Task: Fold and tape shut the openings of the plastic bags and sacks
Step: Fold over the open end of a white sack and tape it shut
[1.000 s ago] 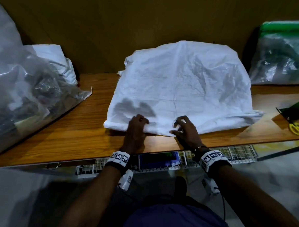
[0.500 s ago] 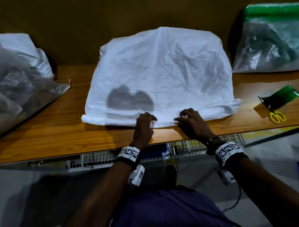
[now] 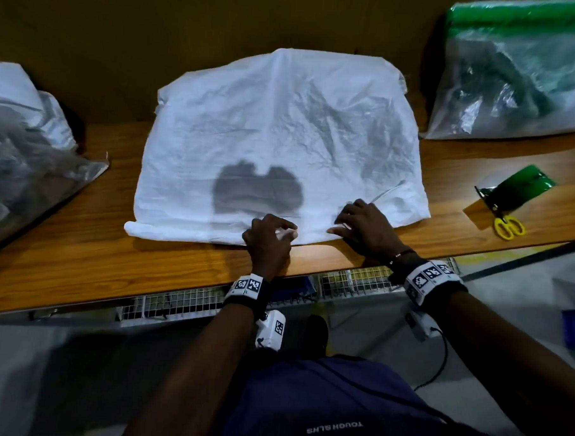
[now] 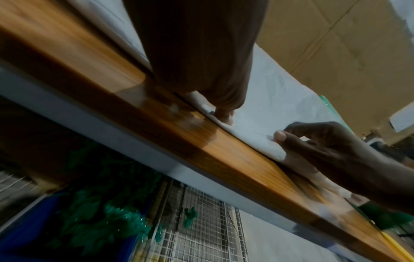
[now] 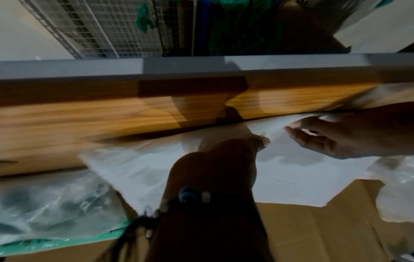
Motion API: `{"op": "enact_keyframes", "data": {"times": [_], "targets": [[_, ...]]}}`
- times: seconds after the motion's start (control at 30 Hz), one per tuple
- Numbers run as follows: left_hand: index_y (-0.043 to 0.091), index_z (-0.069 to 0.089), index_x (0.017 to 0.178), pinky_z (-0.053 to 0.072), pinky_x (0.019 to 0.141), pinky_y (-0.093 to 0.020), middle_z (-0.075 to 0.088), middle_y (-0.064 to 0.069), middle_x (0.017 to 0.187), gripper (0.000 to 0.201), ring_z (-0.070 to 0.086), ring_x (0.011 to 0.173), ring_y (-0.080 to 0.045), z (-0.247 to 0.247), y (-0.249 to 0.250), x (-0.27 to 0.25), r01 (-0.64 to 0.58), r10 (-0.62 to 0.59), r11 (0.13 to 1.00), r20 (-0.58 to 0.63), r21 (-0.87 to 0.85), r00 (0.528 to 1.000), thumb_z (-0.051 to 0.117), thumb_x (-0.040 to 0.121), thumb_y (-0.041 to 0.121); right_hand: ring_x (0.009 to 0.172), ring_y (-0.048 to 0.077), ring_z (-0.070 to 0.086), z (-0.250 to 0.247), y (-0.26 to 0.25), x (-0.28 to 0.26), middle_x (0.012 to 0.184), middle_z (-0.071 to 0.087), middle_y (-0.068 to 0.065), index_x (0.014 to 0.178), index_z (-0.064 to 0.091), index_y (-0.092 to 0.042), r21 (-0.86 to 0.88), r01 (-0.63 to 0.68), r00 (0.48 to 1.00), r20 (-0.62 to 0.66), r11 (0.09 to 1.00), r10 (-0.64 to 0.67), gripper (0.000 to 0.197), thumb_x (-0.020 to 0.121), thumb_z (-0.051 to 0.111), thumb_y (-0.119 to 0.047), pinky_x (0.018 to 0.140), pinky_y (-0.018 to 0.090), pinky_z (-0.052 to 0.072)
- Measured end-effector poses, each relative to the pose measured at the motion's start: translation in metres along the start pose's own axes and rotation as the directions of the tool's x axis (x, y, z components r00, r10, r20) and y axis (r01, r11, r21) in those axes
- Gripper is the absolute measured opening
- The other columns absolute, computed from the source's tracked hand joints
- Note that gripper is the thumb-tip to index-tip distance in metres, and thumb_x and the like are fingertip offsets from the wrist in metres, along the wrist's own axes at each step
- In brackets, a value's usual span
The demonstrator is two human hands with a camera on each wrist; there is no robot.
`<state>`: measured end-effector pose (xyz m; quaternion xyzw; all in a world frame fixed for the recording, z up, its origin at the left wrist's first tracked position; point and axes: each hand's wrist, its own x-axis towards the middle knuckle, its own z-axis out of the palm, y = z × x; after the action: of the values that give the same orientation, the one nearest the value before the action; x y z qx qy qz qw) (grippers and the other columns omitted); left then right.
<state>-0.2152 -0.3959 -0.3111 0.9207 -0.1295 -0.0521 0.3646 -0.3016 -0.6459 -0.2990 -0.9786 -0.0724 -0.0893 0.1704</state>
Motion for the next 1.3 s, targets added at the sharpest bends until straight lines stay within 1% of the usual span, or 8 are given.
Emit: {"op": "enact_keyframes", "data": {"times": [0.17, 0.33, 0.53, 0.77, 0.87, 0.97, 1.17, 1.3], "targets": [[0.035, 0.079, 0.086, 0.045, 0.084, -0.042, 0.07, 0.012, 0.093, 0.033, 0.062, 0.096, -0.016, 0.029, 0.035, -0.01, -0.116, 0.117, 0.993, 0.022, -0.031, 0.993, 0.061, 0.079, 0.009, 0.083, 0.026, 0.061, -0.002, 0.013, -0.009, 0.088, 0.067, 0.004, 0.106, 0.067, -0.018, 0.086, -0.167, 0.985, 0.066, 0.982, 0.162, 0.034, 0.101, 0.06, -0.052, 0.065, 0.038, 0.039], [0.041, 0.072, 0.083, 0.023, 0.093, -0.039, 0.068, 0.022, 0.105, 0.016, 0.053, 0.116, -0.007, 0.047, 0.052, -0.016, 0.013, -0.017, 0.998, 0.057, 0.065, 0.998, 0.069, 0.086, 0.056, 0.067, 0.024, 0.057, -0.001, 0.018, -0.007, 0.073, 0.061, 0.0, 0.101, 0.051, -0.02, 0.145, -0.203, 0.977, 0.099, 0.968, 0.19, 0.039, 0.098, 0.062, -0.057, 0.055, 0.038, 0.033], [0.043, 0.07, 0.08, 0.024, 0.097, -0.043, 0.068, 0.022, 0.104, 0.017, 0.053, 0.119, -0.009, 0.05, 0.05, -0.01, 0.053, -0.054, 0.998, 0.054, 0.034, 0.997, 0.072, 0.083, 0.059, 0.096, 0.028, 0.054, -0.03, 0.057, -0.032, 0.097, 0.066, 0.006, 0.095, 0.069, -0.015, -0.187, -0.018, 1.0, -0.025, 0.982, 0.014, 0.033, 0.104, 0.057, -0.044, 0.076, 0.041, 0.04], [0.04, 0.075, 0.086, 0.023, 0.098, -0.043, 0.067, 0.024, 0.101, 0.018, 0.055, 0.12, -0.011, 0.044, 0.053, -0.01, 0.017, -0.02, 0.999, 0.07, 0.04, 0.997, 0.074, 0.084, 0.058, 0.066, 0.033, 0.059, -0.026, 0.054, -0.047, 0.078, 0.062, 0.005, 0.099, 0.056, -0.016, -0.142, -0.114, 0.987, 0.098, 0.983, 0.129, 0.046, 0.106, 0.036, -0.057, 0.06, 0.038, 0.036], [0.039, 0.076, 0.086, 0.023, 0.097, -0.042, 0.068, 0.025, 0.101, 0.019, 0.055, 0.121, -0.011, 0.041, 0.052, -0.011, 0.02, -0.022, 0.999, 0.079, 0.029, 0.997, 0.075, 0.084, 0.058, 0.087, 0.026, 0.056, -0.044, 0.064, -0.052, 0.095, 0.06, 0.004, 0.091, 0.061, -0.016, -0.069, -0.129, 0.99, 0.041, 0.989, 0.132, 0.043, 0.102, 0.053, -0.057, 0.063, 0.037, 0.04], [0.038, 0.076, 0.087, 0.02, 0.094, -0.038, 0.071, 0.022, 0.107, 0.019, 0.057, 0.121, -0.012, 0.041, 0.052, -0.012, 0.01, -0.013, 0.999, 0.077, 0.035, 0.997, 0.075, 0.084, 0.057, 0.102, 0.032, 0.057, -0.055, 0.075, -0.067, 0.099, 0.067, 0.005, 0.087, 0.07, -0.016, -0.193, -0.144, 0.99, -0.037, 0.971, 0.139, 0.042, 0.102, 0.048, -0.048, 0.078, 0.043, 0.04], [0.038, 0.076, 0.09, 0.015, 0.089, -0.036, 0.071, 0.016, 0.107, 0.025, 0.056, 0.121, -0.015, 0.045, 0.046, -0.011, -0.003, -0.002, 0.998, 0.071, 0.063, 0.997, 0.072, 0.084, 0.062, 0.075, 0.035, 0.054, -0.037, 0.068, -0.082, 0.073, 0.056, 0.006, 0.085, 0.052, -0.019, -0.048, -0.29, 0.956, -0.068, 0.956, 0.286, 0.038, 0.108, 0.032, -0.042, 0.067, 0.036, 0.021], [0.038, 0.076, 0.091, 0.022, 0.095, -0.041, 0.073, 0.015, 0.107, 0.027, 0.057, 0.12, -0.015, 0.047, 0.043, -0.008, 0.004, -0.009, 0.997, 0.073, 0.071, 0.997, 0.071, 0.083, 0.064, 0.065, 0.036, 0.058, -0.04, 0.074, -0.079, 0.068, 0.051, -0.003, 0.106, 0.055, -0.012, 0.026, -0.332, 0.942, -0.032, 0.943, 0.333, 0.031, 0.109, 0.05, -0.042, 0.06, 0.037, 0.024]]}}
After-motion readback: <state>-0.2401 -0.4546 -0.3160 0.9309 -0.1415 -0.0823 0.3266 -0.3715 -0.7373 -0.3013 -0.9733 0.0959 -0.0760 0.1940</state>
